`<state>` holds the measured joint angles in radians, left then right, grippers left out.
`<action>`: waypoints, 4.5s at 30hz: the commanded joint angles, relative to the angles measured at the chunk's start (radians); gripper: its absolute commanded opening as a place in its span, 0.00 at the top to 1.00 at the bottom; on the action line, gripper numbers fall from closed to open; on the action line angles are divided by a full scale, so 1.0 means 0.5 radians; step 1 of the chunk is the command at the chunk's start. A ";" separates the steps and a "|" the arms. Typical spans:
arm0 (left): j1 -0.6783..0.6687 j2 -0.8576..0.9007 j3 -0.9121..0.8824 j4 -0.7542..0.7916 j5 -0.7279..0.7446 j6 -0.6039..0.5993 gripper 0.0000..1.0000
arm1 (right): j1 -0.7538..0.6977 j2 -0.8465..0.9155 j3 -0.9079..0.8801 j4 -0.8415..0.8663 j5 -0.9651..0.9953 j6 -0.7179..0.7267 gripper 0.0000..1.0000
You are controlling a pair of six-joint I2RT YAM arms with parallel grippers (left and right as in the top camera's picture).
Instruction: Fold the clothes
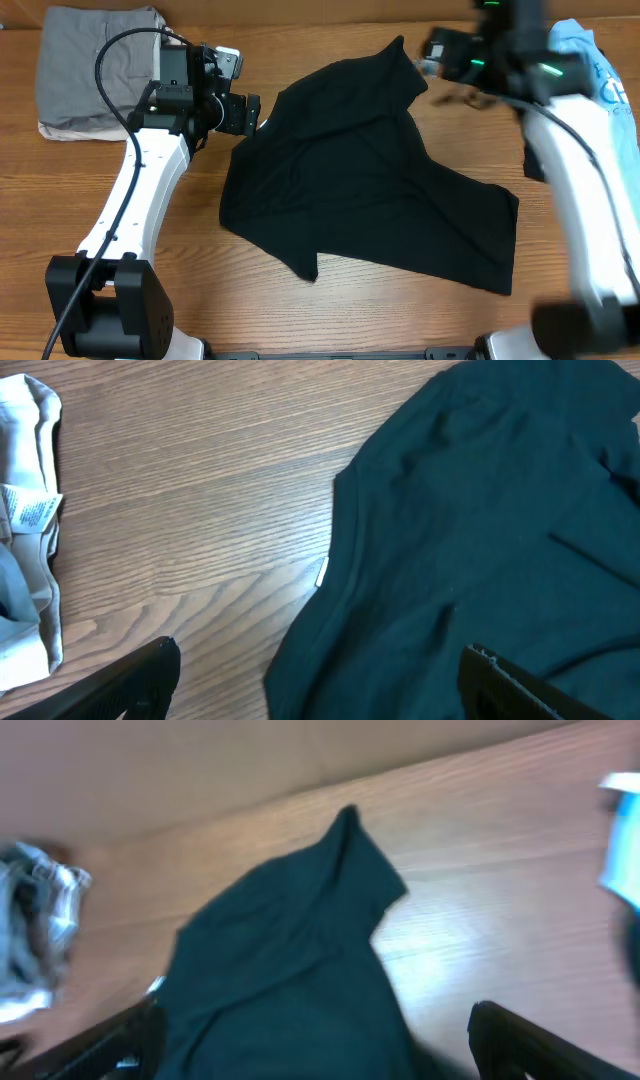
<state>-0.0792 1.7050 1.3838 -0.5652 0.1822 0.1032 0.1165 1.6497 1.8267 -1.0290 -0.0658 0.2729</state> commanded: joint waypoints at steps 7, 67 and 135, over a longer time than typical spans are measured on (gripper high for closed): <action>-0.012 -0.009 0.053 -0.021 -0.005 -0.041 0.07 | -0.220 -0.742 0.011 -1.010 0.489 0.792 0.00; -0.009 -0.008 0.053 0.004 -0.224 -0.042 0.02 | -0.451 -0.472 -1.776 0.304 0.517 0.742 0.96; -0.316 1.471 1.375 -0.289 -0.119 0.311 0.10 | -0.560 0.267 -0.358 -0.059 -0.215 0.117 0.00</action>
<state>-0.2237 2.4111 2.0495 -0.7113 0.1513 0.2329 -0.1684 1.8072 1.6249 -1.0618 -0.1761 0.3393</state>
